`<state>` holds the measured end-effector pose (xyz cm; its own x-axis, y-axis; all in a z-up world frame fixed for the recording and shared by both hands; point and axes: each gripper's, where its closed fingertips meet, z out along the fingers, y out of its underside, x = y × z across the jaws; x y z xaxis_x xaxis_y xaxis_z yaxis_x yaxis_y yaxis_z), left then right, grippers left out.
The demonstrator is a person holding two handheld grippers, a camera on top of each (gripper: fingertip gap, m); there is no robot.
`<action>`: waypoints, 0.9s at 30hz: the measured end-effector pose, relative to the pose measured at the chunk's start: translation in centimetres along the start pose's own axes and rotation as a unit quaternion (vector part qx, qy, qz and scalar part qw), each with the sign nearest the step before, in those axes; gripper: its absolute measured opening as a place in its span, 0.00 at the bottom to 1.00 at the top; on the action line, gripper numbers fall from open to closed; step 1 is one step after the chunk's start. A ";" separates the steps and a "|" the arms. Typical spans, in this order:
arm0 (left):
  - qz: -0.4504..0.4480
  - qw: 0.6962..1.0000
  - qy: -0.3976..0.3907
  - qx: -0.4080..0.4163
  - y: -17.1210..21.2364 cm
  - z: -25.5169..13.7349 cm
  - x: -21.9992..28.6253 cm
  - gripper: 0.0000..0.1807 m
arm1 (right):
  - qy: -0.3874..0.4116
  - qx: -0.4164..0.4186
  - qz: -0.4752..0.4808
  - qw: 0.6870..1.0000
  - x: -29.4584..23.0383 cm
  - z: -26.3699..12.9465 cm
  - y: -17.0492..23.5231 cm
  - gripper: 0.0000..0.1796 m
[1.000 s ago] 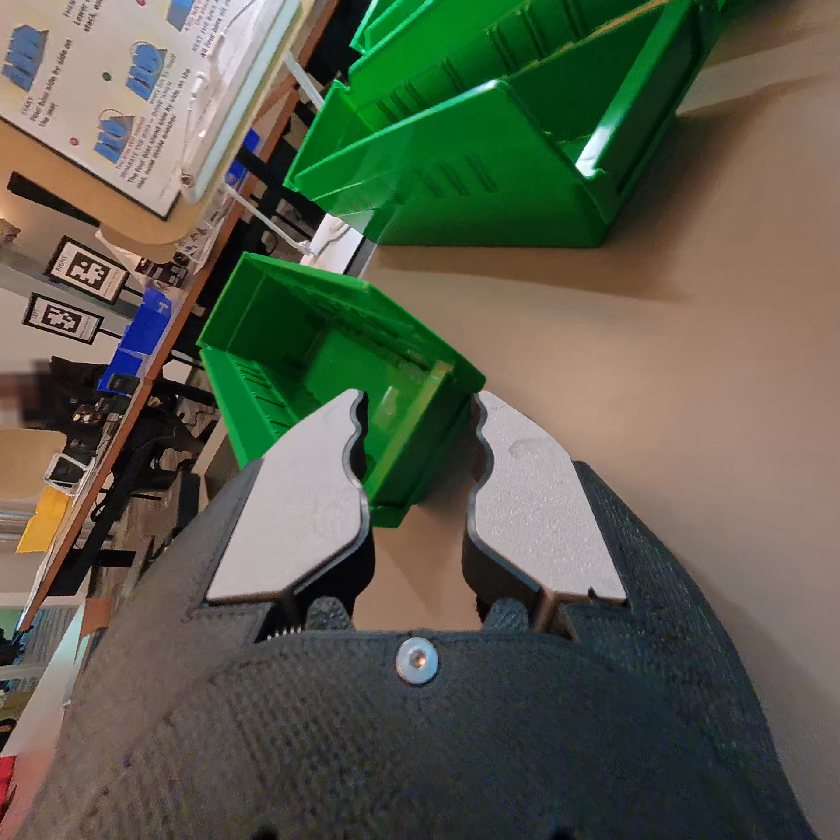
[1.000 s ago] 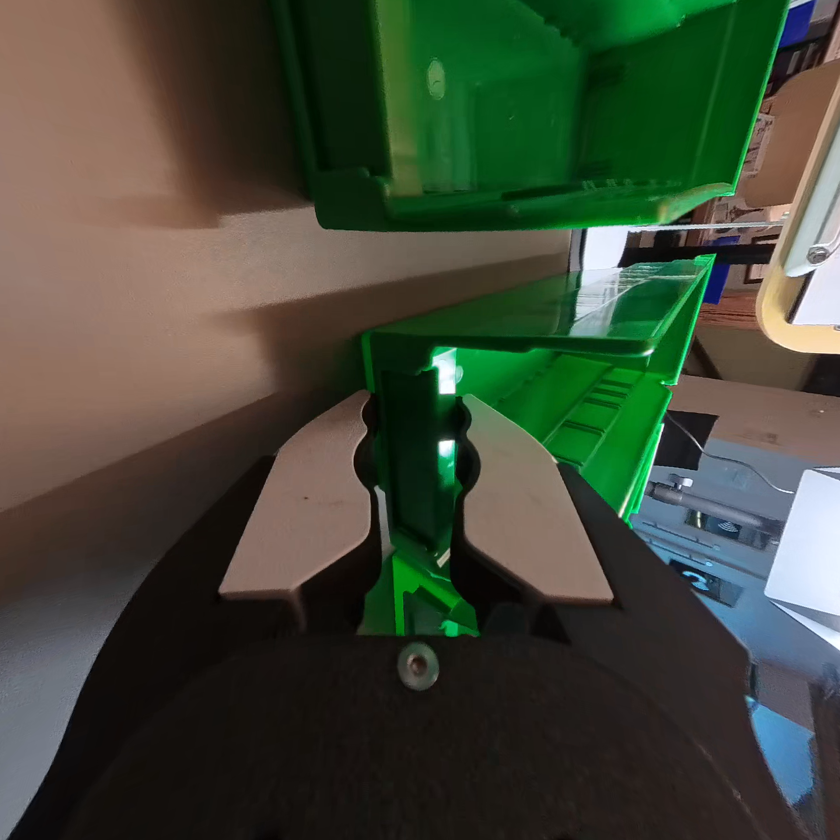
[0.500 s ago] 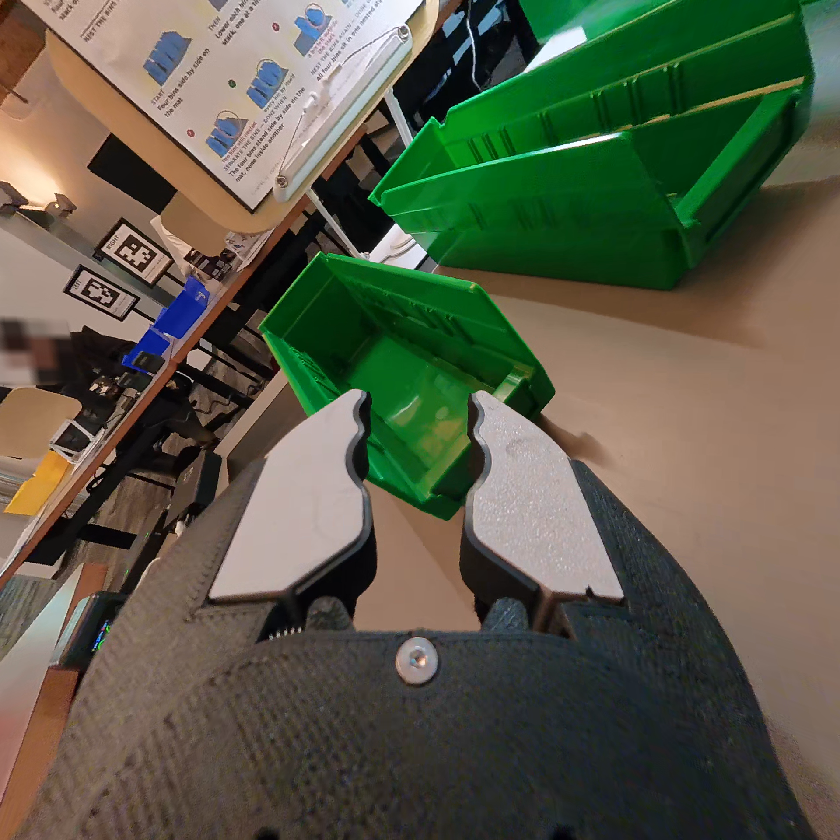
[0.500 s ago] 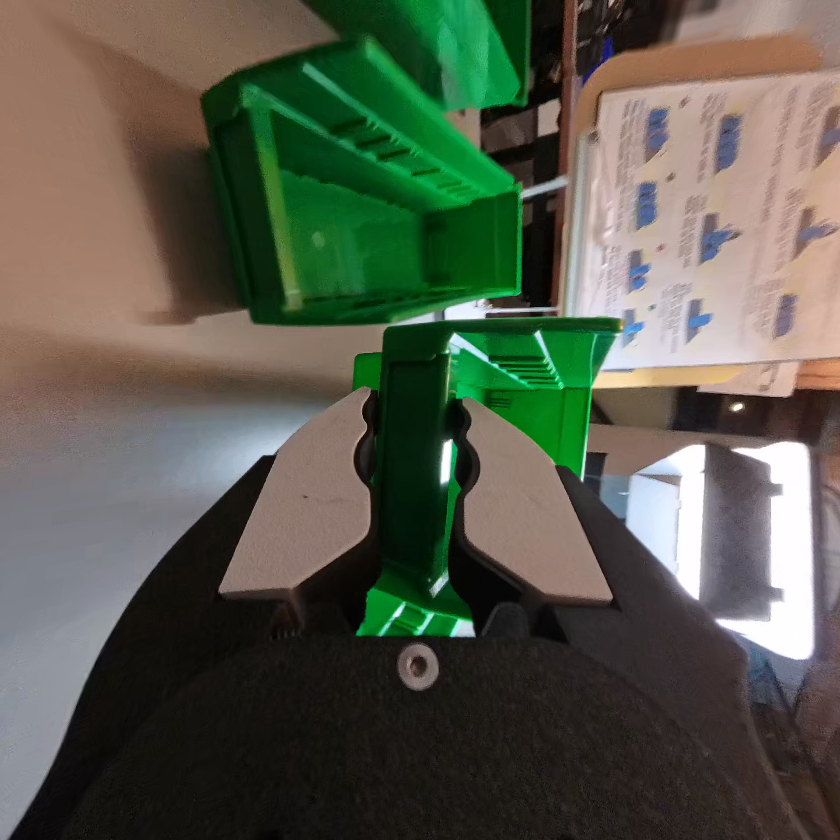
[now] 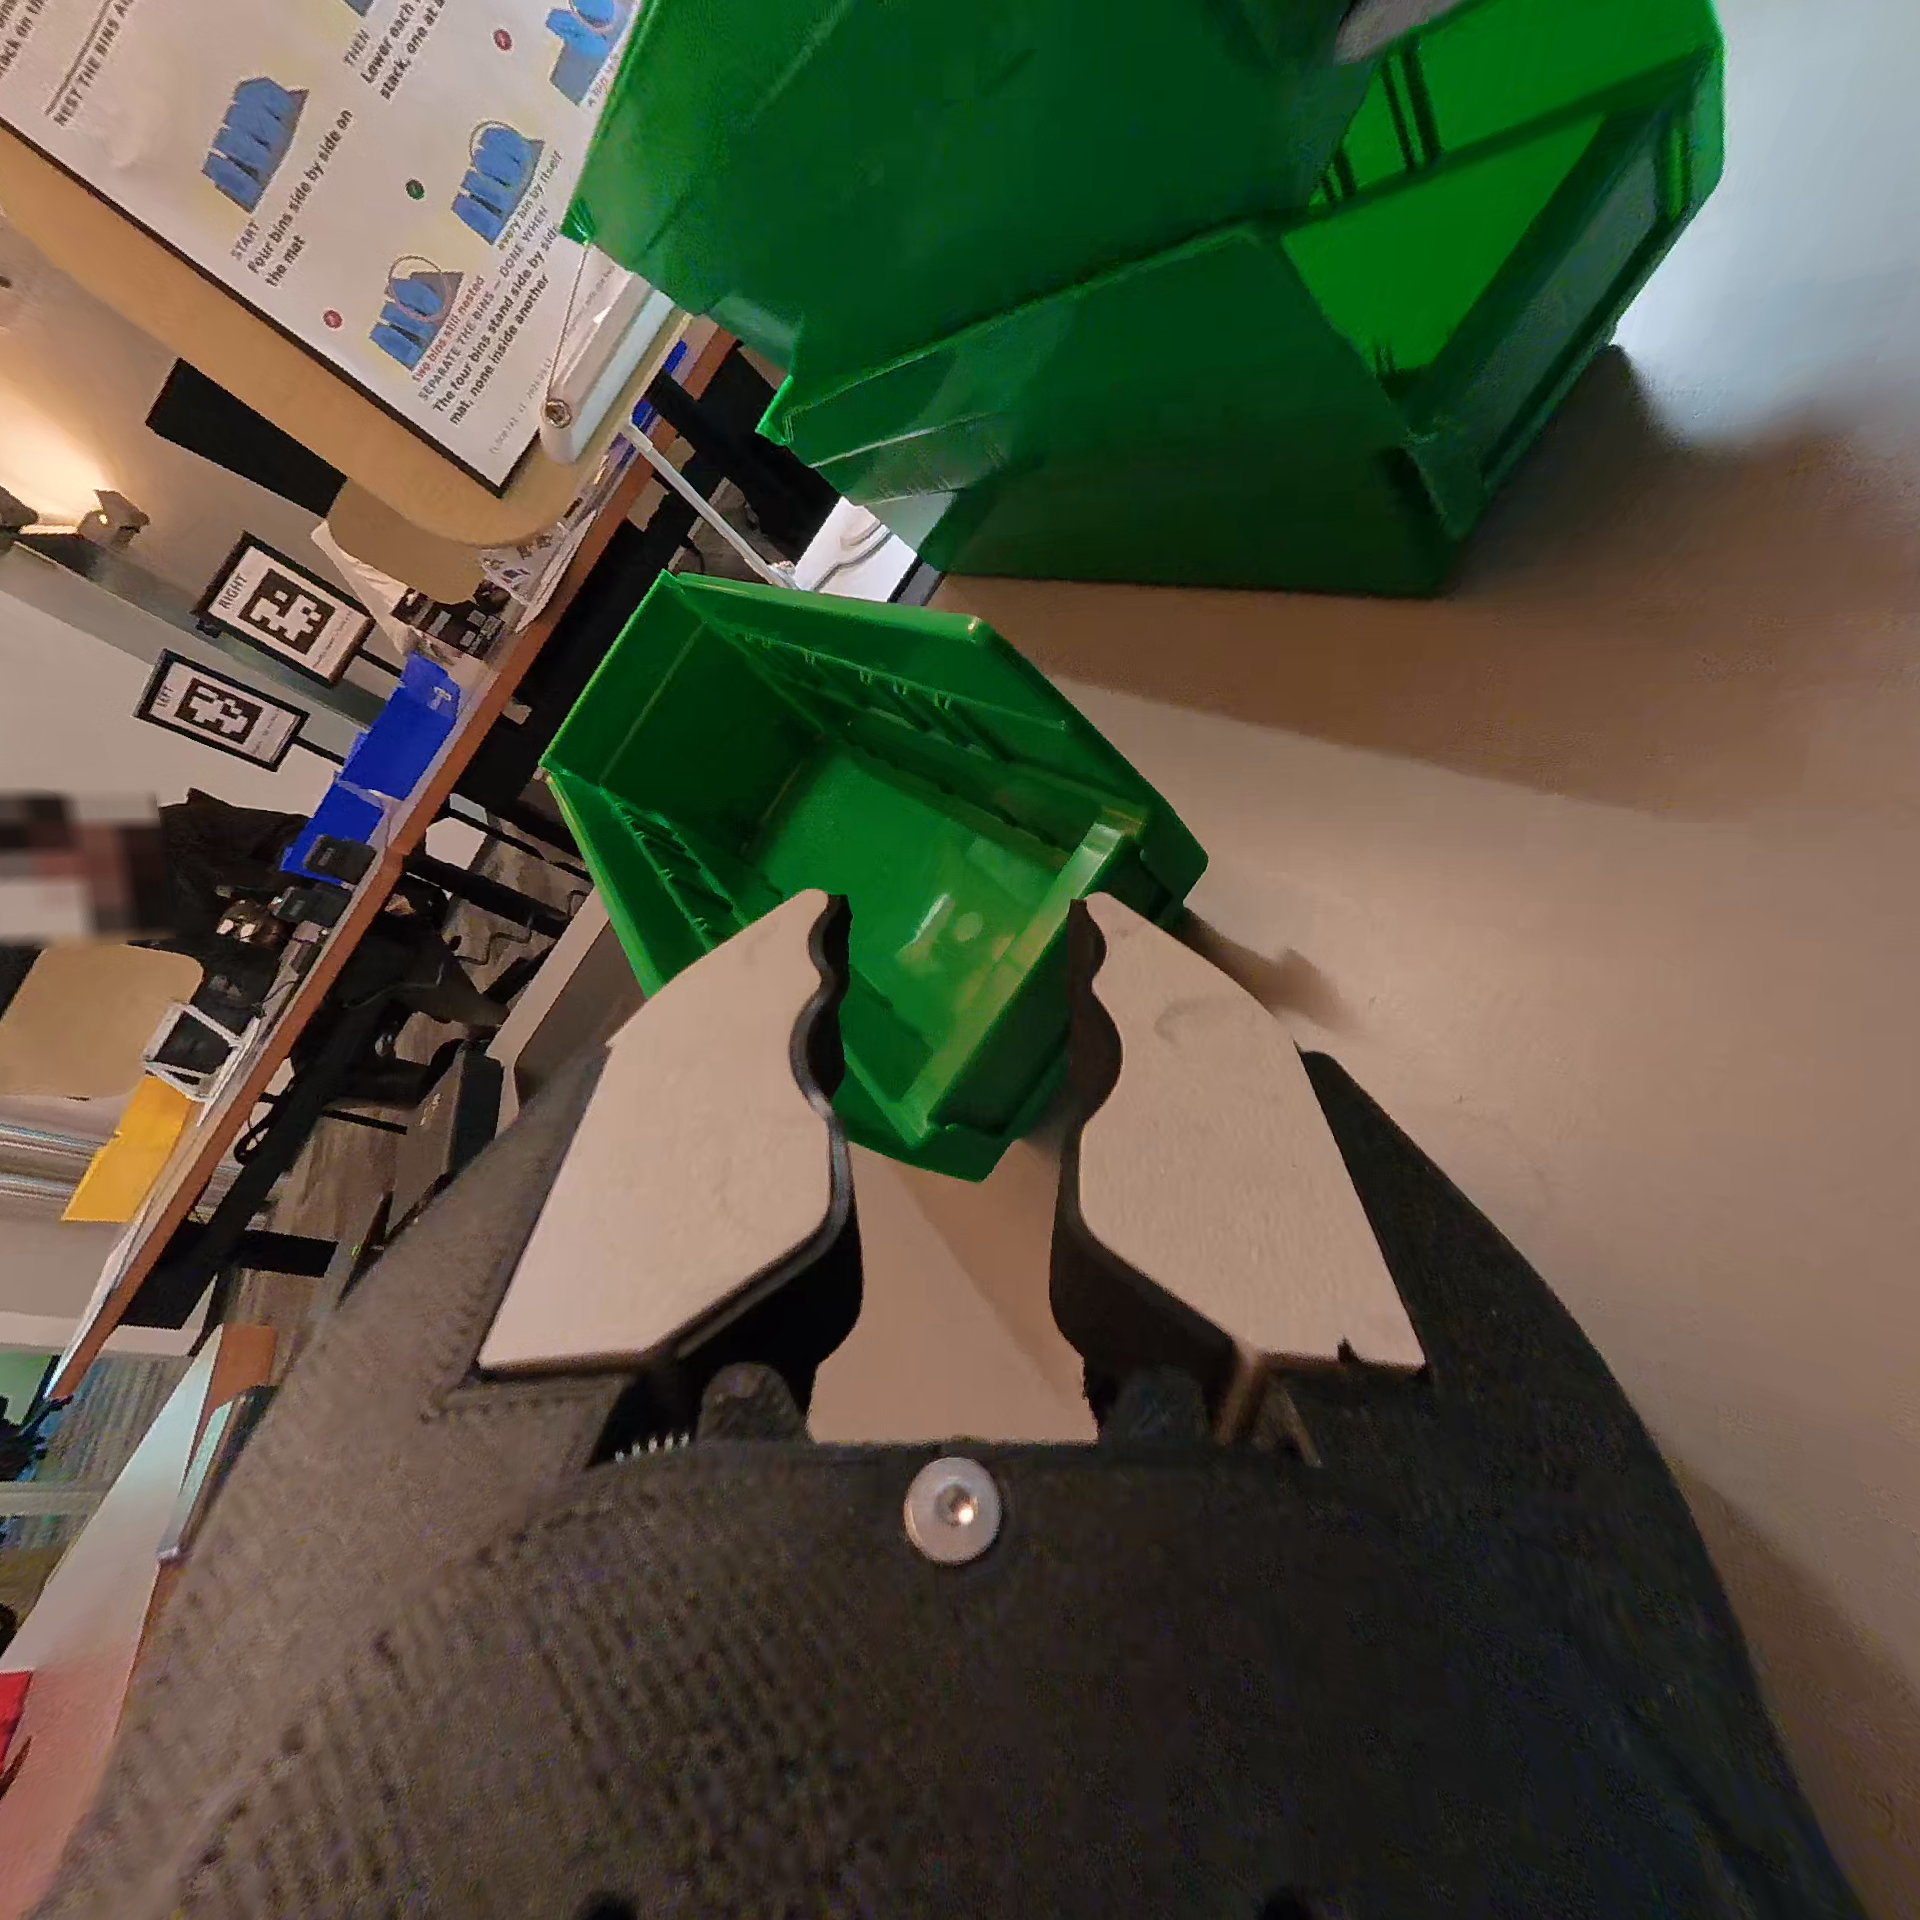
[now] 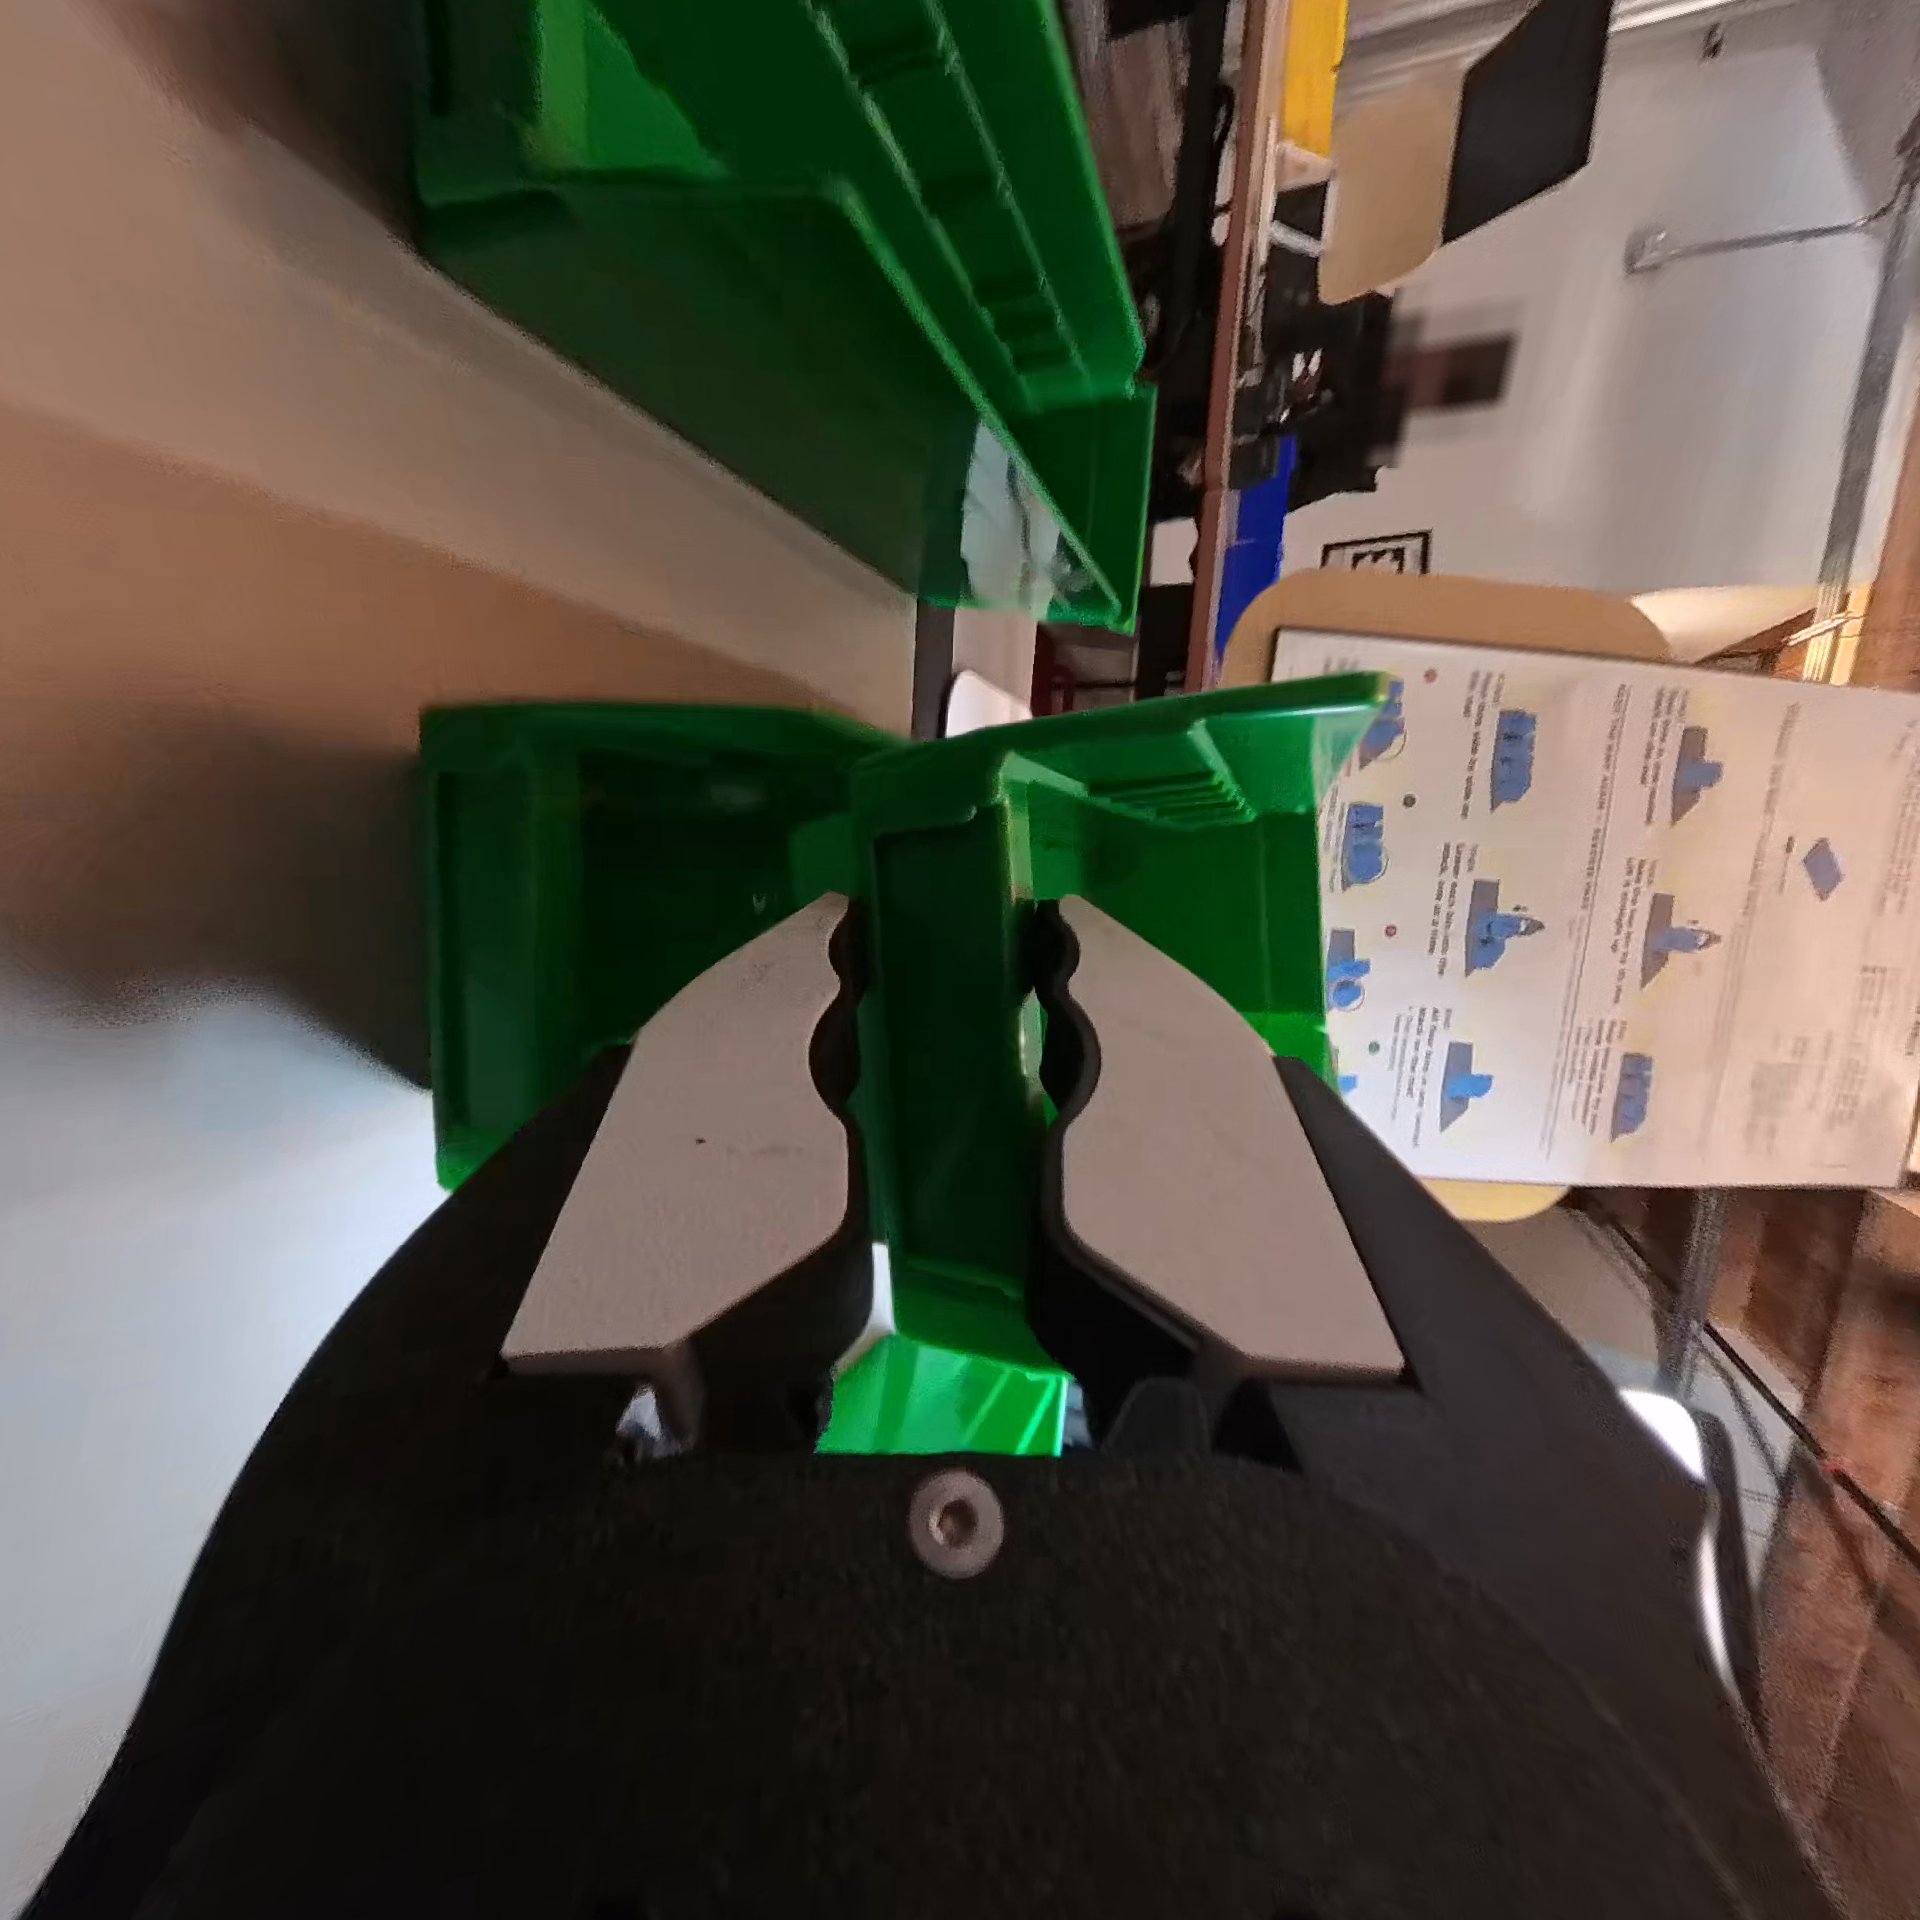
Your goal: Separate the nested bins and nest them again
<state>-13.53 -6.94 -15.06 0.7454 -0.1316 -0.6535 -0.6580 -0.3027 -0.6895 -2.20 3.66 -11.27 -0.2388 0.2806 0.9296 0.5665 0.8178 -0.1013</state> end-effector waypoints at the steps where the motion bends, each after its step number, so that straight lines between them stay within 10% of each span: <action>1: -0.002 1.000 0.001 0.001 0.0 0.0 0.0 0.22 | 0.003 0.012 0.007 1.000 0.0 0.1 -0.5 0.18; 27: -0.039 0.998 0.054 0.016 -1.0 0.4 2.6 0.24 | -0.059 0.054 0.128 0.989 -6.0 -4.4 -0.5 0.23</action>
<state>-10.99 -6.57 -16.23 0.8000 -0.2110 -0.5617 -0.6000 -0.2854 -0.7473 2.41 -0.65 -15.25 -0.1924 0.5366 0.8216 0.5350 0.7592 -0.3706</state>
